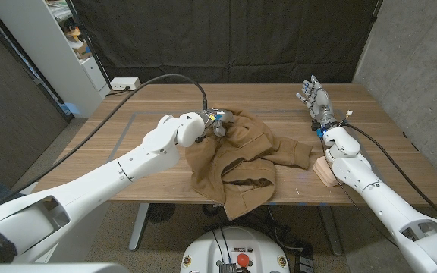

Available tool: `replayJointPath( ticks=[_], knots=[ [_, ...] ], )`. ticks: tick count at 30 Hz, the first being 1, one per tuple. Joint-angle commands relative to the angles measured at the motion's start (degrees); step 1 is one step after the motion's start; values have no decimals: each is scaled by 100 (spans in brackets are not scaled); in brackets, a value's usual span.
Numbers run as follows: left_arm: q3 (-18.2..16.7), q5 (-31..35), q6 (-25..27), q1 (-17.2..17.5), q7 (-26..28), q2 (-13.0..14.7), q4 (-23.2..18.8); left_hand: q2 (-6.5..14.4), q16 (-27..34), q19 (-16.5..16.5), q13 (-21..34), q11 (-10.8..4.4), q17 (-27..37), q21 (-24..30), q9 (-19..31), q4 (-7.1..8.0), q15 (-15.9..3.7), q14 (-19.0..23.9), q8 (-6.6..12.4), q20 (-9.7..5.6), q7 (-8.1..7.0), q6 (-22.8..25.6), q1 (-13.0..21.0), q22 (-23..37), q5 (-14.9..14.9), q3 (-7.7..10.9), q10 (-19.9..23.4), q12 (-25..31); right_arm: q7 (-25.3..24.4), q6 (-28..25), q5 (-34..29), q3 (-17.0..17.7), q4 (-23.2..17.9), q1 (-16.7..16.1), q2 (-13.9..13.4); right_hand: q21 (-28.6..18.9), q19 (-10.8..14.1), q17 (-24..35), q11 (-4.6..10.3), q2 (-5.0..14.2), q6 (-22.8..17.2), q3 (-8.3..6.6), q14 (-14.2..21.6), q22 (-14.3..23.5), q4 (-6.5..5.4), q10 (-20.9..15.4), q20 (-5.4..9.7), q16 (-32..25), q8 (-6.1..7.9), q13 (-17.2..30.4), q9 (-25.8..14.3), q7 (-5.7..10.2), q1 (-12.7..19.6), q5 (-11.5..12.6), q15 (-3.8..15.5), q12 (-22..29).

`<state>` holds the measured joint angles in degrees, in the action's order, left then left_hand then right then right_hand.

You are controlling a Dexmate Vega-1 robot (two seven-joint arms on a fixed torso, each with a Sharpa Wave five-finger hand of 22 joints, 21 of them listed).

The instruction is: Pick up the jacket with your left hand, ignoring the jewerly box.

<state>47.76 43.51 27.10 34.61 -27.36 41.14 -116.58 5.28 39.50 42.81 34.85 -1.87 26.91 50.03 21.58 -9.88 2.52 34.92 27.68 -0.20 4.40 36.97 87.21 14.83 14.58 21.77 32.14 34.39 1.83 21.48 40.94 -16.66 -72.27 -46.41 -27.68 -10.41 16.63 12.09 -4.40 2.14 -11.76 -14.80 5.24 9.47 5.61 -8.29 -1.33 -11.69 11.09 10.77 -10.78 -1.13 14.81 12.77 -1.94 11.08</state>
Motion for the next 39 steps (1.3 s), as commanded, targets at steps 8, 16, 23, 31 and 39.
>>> replayJointPath(
  ticks=[8, 16, 23, 31, 39],
  knots=[
    [-202, 79, 81, 72, 232, 50, -236, 81, -13, -70, 139, -26, 1137, 217, 91, 0, -956, 669, 90, -28, 3, 82, 192, 0, 29, 0, 114, 53, -86, 9, -19, 40, -147, -54, -31, -51, 33, 12, 24, 52, -24, -16, 22, 28, 32, -22, -23, -27, 27, 31, -28, 7, 3, 9, 11, 25],
    [-251, 120, 147, 39, 162, 69, -334, 84, -60, -160, 248, -16, 1166, 365, 154, 19, -931, 653, 101, -14, -9, 63, 187, -15, 43, 10, 86, 26, -96, 20, -27, 39, -158, -38, -20, -51, 33, 12, 18, 53, -22, -16, 20, 28, 34, -21, -22, -26, 26, 31, -28, 10, 3, 9, 9, 25],
    [-351, 128, 204, 61, 191, 108, -434, 88, -88, -210, 306, -34, 1180, 446, 180, 31, -927, 651, 102, -11, -9, 57, 170, -31, 49, 16, 90, 17, -113, 19, -42, 32, -164, -17, -10, -51, 33, 13, 19, 54, -21, -14, 22, 28, 35, -20, -22, -27, 26, 31, -28, 15, 1, 8, 9, 24],
    [-408, 124, 202, 49, 197, 136, -476, 87, -113, -267, 370, -40, 1197, 534, 188, 33, -931, 657, 98, -14, -35, 70, 161, -51, 55, 23, 116, 13, -126, 14, -59, 22, -172, 15, -1, -50, 32, 13, 14, 54, -23, -14, 27, 28, 37, -22, -22, -28, 27, 31, -28, 9, 1, 8, 6, 25],
    [-489, 49, 193, 42, 220, 158, -504, 84, -131, -307, 431, -53, 1214, 624, 195, 32, -926, 681, 100, -23, -37, 98, 151, -75, 61, 33, 150, 11, -151, 5, -78, 20, -180, 39, -2, -51, 34, 12, 17, 57, -24, -16, 23, 28, 40, -25, -21, -27, 27, 31, -28, 14, 4, 9, 11, 26]
  ],
)
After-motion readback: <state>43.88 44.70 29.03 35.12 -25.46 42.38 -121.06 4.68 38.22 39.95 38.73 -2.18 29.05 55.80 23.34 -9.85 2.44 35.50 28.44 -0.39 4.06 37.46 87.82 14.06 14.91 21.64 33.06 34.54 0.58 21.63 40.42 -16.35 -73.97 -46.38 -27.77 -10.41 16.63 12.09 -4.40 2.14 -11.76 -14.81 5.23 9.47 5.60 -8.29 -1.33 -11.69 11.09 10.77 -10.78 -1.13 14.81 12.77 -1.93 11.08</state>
